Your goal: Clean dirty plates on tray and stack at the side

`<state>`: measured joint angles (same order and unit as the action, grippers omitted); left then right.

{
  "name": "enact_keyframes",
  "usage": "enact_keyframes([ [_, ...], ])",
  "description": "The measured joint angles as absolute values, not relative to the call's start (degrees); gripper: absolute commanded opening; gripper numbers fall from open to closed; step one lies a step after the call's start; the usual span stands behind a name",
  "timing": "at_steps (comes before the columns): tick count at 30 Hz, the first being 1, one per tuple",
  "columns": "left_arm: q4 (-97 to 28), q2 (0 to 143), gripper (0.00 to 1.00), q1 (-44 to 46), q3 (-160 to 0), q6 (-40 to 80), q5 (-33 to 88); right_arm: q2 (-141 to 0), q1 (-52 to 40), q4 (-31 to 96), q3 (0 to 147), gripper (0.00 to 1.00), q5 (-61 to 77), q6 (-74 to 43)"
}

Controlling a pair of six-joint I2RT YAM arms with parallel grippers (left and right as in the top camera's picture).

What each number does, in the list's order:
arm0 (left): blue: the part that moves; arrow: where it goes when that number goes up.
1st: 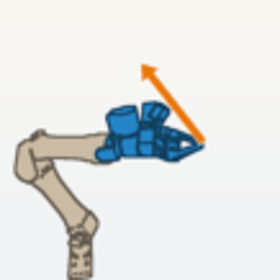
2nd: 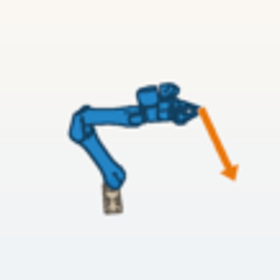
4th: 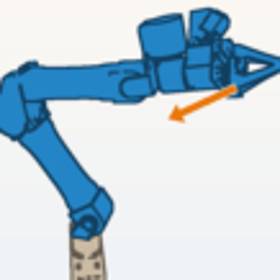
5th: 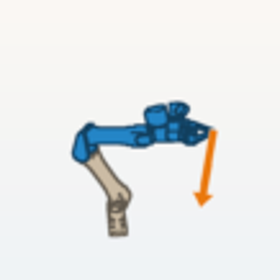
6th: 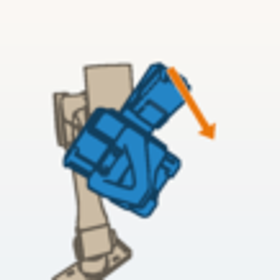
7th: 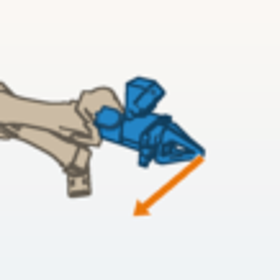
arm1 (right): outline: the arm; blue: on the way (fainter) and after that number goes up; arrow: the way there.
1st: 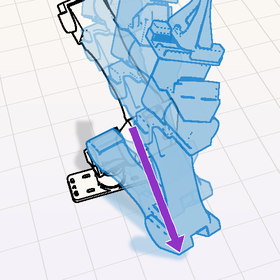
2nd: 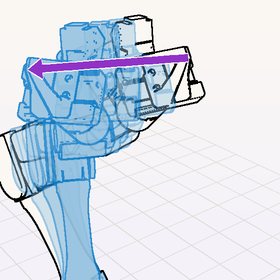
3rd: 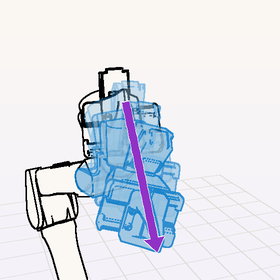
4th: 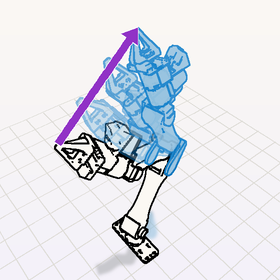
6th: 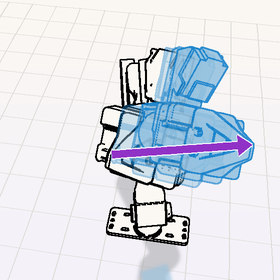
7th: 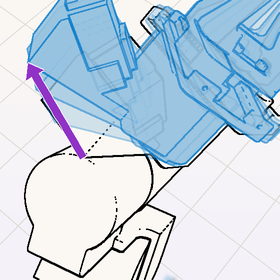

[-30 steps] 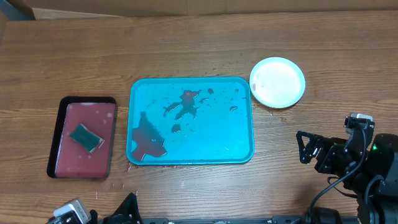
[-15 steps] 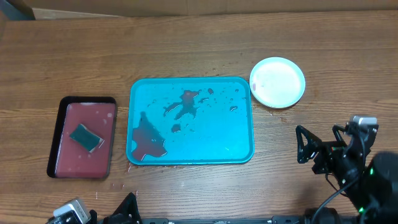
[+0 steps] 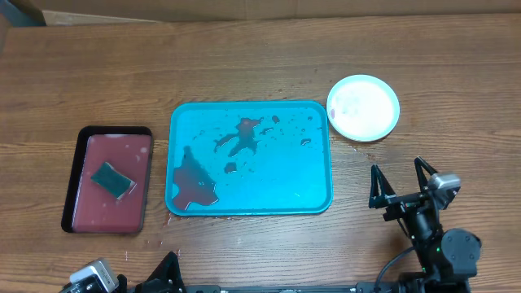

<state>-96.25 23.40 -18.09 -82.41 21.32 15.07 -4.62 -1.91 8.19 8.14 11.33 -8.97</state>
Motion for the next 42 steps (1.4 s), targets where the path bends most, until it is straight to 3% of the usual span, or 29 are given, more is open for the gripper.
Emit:
enact_keyframes([
  [7,-96.25,23.4,1.0,-18.09,-82.41,21.32,14.92,-0.8,-1.91,2.26,2.24,1.0,7.99,-8.97],
  [42,-96.25,23.4,1.0,-18.09,-82.41,21.32,14.9,-0.73,-1.5,5.13,1.06,1.0,2.94,-5.96],
])
